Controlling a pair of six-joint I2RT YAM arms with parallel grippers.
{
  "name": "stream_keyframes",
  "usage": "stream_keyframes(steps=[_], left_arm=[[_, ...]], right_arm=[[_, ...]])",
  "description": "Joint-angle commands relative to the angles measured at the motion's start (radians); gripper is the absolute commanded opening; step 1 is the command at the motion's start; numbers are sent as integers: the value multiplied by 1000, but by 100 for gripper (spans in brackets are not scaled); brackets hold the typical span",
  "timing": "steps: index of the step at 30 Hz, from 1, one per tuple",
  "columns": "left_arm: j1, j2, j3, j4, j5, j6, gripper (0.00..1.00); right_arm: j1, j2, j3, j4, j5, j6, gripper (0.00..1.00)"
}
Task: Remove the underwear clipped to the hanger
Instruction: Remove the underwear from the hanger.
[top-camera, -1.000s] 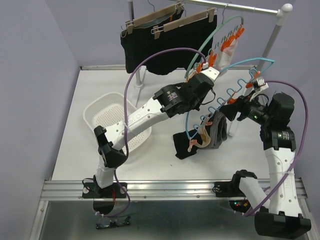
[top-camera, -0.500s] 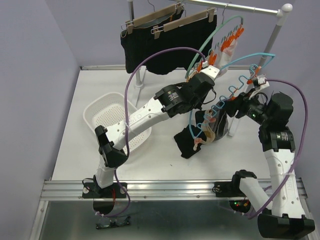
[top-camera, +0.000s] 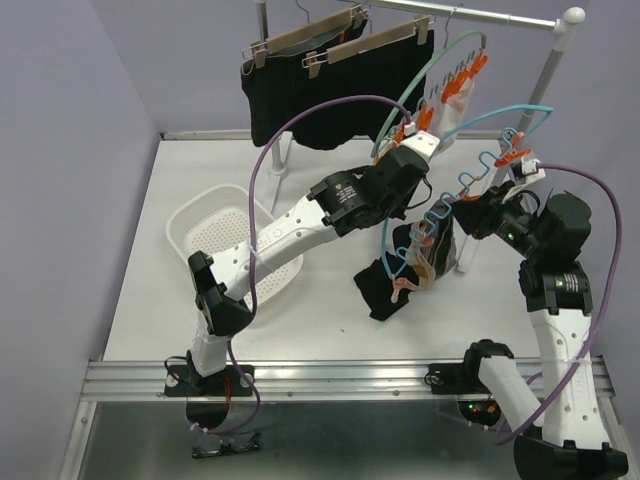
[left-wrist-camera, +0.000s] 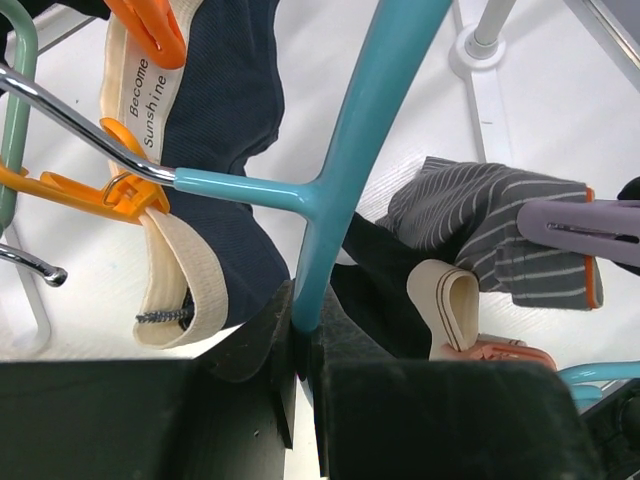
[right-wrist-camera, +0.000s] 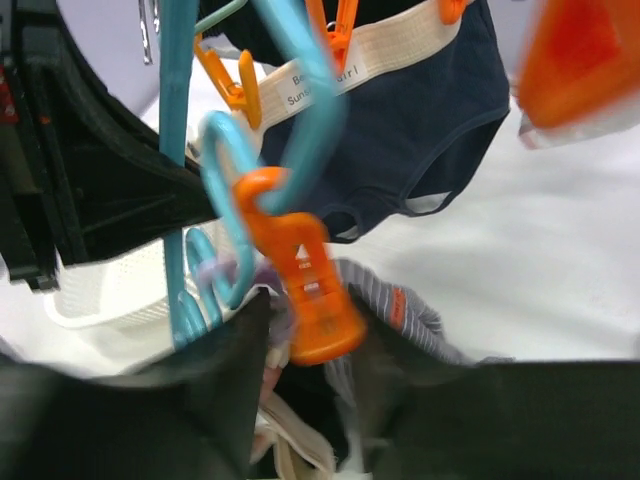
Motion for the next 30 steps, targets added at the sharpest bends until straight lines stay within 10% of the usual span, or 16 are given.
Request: stream_keyframes(steps=[1, 5, 8, 30], left_arm=[[-6, -90, -24, 35, -6, 9, 0], [-6, -114, -65, 38, 2, 47, 0], [-5, -146, -117, 46, -1, 87, 0], [-12, -248, -279, 67, -137, 495, 0]], right_arm=[[4, -52, -11, 92, 5, -25, 49], [4, -98, -11, 52, -12, -112, 85], [4, -104, 9, -14, -49, -222, 92], [4, -76, 104, -667, -422, -1079, 93]])
